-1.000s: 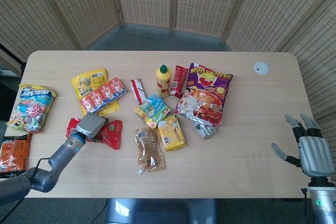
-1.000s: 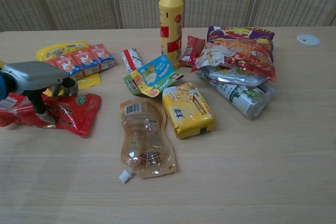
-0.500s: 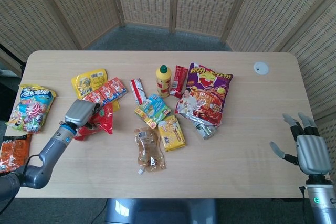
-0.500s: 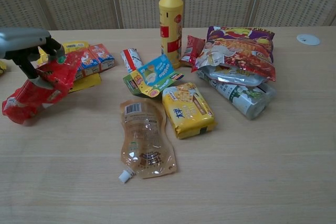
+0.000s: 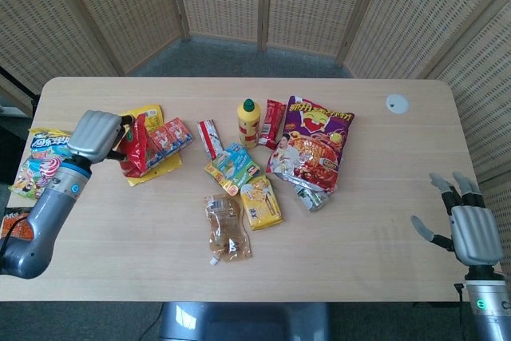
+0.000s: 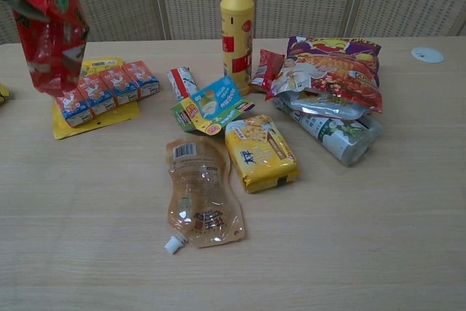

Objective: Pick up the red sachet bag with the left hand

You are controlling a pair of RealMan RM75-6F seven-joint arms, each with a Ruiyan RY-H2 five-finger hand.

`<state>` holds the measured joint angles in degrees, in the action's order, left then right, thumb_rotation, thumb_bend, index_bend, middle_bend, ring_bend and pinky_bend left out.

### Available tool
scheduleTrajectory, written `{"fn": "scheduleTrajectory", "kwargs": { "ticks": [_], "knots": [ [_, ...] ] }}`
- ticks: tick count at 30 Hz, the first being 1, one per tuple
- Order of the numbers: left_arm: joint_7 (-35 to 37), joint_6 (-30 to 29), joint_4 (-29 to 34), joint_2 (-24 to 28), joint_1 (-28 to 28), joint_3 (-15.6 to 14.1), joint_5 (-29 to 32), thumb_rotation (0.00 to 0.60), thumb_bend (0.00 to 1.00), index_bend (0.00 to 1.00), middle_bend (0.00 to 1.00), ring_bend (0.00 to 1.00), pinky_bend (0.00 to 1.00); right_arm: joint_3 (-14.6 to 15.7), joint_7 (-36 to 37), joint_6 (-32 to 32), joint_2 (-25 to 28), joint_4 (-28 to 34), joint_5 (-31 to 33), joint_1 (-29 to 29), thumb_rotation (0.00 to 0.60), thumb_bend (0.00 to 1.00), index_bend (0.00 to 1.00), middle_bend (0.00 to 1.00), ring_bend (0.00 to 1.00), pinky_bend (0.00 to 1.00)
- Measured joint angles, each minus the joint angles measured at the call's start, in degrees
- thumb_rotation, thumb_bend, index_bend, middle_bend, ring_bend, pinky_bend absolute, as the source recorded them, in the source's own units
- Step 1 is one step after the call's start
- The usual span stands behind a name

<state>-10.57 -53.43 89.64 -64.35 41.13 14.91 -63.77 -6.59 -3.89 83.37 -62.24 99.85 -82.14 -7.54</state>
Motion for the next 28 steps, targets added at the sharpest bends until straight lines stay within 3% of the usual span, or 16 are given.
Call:
{"fn": "scheduleTrajectory", "kwargs": {
  "ticks": [12, 28],
  "knots": [
    [-1.81, -1.06, 8.55, 10.34, 2.2, 5.89, 5.98, 0.6, 0.3, 0.92, 0.93, 1.0, 1.0, 0.52, 1.62, 0.75, -0.29, -0.8, -1.11, 0.61, 0.041, 0.26, 0.1, 0.25, 0.0, 0.0],
    [-2.87, -2.81, 15.7, 18.33, 2.96, 8.43, 10.55, 0.6, 0.3, 0.92, 0.93, 1.0, 1.0, 1.13, 2.91, 3.0, -0.77, -1.32, -2.86, 1.92, 0.036, 0.26, 0.1, 0.25, 0.0, 0.0]
  ]
}}
